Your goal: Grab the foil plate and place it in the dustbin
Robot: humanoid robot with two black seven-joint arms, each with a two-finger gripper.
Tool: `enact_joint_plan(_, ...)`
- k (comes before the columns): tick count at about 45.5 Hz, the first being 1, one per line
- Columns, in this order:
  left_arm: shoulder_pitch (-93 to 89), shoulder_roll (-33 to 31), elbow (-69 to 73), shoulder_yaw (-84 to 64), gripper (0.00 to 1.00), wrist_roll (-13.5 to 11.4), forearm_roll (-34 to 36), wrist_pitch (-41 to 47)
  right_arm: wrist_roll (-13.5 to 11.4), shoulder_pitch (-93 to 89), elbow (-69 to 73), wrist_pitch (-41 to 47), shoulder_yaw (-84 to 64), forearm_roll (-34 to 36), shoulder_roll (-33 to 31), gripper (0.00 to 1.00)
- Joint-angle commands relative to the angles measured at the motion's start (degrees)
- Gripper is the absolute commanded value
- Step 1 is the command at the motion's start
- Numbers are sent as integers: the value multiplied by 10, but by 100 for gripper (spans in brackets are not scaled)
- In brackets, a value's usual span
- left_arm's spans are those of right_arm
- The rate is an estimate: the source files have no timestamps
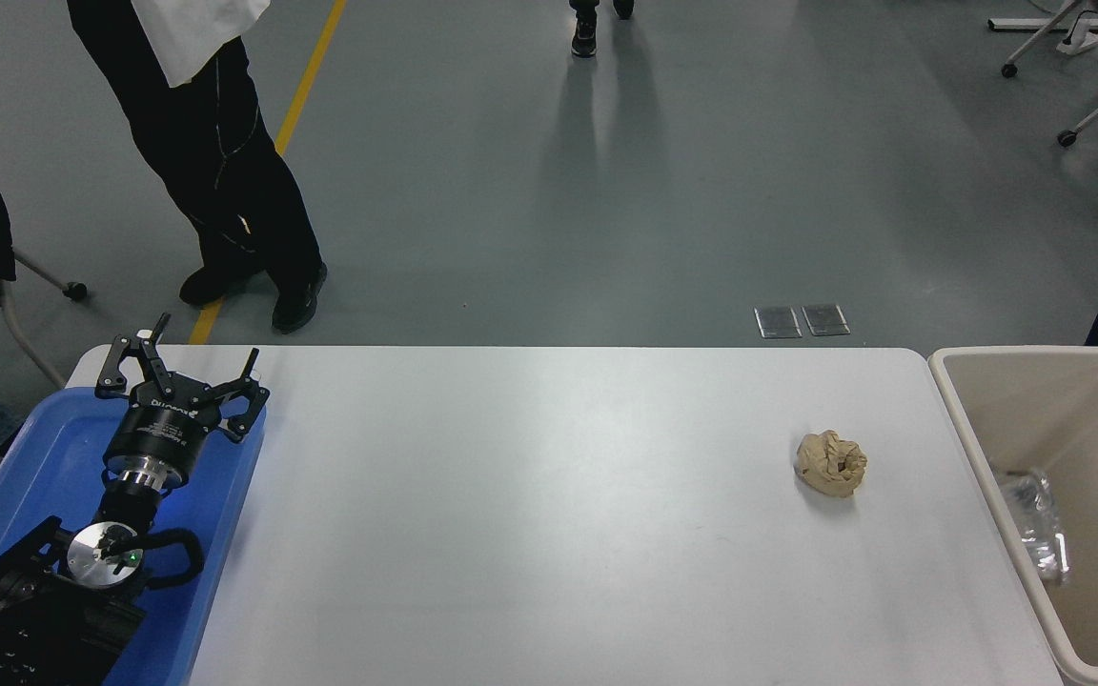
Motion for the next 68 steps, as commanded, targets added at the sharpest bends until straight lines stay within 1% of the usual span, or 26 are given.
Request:
enact_joint_plan(1,-1,0,0,1,99,0,0,0,4,50,14,41,-4,-9,-24,100)
enact_joint_plan(7,-1,0,0,1,99,1,0,0,6,132,109,65,-17,-16,-63,100)
enact_joint_plan(12,-1,0,0,1,99,1,0,0,9,216,204,79,-46,-59,-93,100)
enact_joint_plan(16,-1,0,0,1,99,1,0,0,25,283,268,114,-76,-96,-107,100)
enact_joint_plan(20,-1,1,0,1,99,1,0,0,43,364,333,164,-114,-111,-114,100)
enact_joint_plan(23,-1,0,0,1,99,1,0,0,52,428,384,198,-146,-114,-114,100)
enact_joint_plan(27,-1,0,0,1,99,1,0,0,57,507,457,224,-174,-114,-109,100)
enact_joint_plan(38,0,1,0,1,99,1,0,0,57,648,622,278,-186,-130,-71,100)
enact_joint_plan(46,0,1,0,1,99,1,0,0,55,763,732,308,-242,-130,-36,100)
enact_joint_plan(56,0,1,0,1,99,1,0,0,50,884,810,377,-257,-127,-25,100)
enact_joint_plan(59,0,1,0,1,99,1,0,0,46,921,818,377,-258,-126,-26,100)
enact_joint_plan(61,0,1,0,1,99,1,0,0,38,945,822,377,-258,-126,-27,100)
enact_joint_plan(68,0,1,0,1,99,1,0,0,-33,993,818,377,-262,-126,-34,100)
